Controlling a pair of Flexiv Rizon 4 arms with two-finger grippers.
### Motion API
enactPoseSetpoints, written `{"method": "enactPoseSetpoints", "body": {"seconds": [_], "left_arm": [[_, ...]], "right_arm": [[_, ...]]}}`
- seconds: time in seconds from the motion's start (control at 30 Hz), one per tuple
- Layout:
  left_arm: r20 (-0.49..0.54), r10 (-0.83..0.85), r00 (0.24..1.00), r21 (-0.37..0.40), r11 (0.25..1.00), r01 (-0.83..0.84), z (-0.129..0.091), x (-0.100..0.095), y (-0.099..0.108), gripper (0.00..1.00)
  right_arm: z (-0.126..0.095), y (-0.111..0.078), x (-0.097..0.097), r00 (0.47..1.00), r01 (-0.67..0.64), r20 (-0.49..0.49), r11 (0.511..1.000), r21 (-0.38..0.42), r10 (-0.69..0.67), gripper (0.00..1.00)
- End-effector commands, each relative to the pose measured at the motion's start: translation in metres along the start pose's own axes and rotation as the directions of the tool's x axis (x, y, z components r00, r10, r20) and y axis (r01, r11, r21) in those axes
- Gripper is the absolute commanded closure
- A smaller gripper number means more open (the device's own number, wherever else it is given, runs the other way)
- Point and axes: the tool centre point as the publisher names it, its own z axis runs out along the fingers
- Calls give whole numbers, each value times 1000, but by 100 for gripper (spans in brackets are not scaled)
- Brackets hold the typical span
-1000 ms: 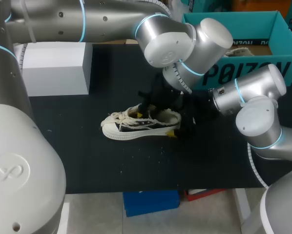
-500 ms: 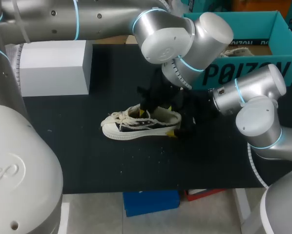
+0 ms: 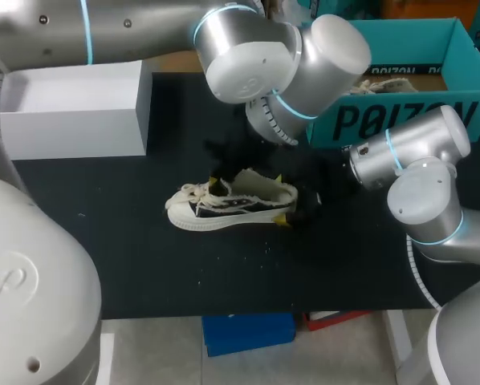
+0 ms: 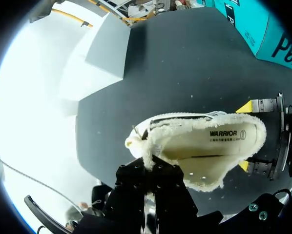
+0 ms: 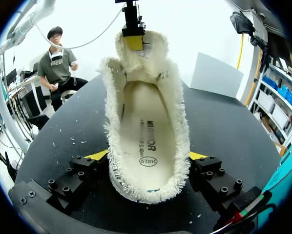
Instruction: Take the shoe out of the shoebox, open the shoe tongue, remove and reinsert the insole, then place the shoe into the shoebox
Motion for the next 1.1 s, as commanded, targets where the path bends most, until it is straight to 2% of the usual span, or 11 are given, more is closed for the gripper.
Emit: {"method": "enactPoseSetpoints", "body": {"seconds": [0.03,0.4,0.43,0.47,0.5,0.87,1.1], "left_arm": [[-9,-15,1000,21,1000,15,2,-18,9,100],[19,-51,999,-22,998,52,30,-37,17,100],[21,-54,998,-27,998,54,33,-38,17,88],[20,-53,998,-32,998,54,36,-39,18,28],[17,-57,998,-36,998,58,38,-41,19,0],[4,-118,993,-50,992,118,49,-71,23,0],[2,-133,991,-91,987,133,70,-76,30,0]], "right_arm": [[2,0,-1,1000,-3,0,1000,3,3,100],[2,0,-1,1000,-3,0,1000,3,3,100],[2,0,-1,1000,-3,0,1000,3,3,100],[2,0,-1,1000,-3,0,1000,3,3,100],[2,0,-1,1000,-3,0,1000,3,3,100],[2,0,-1,1000,-3,0,1000,3,3,100],[2,0,-1,1000,-3,0,1000,3,3,100]]}}
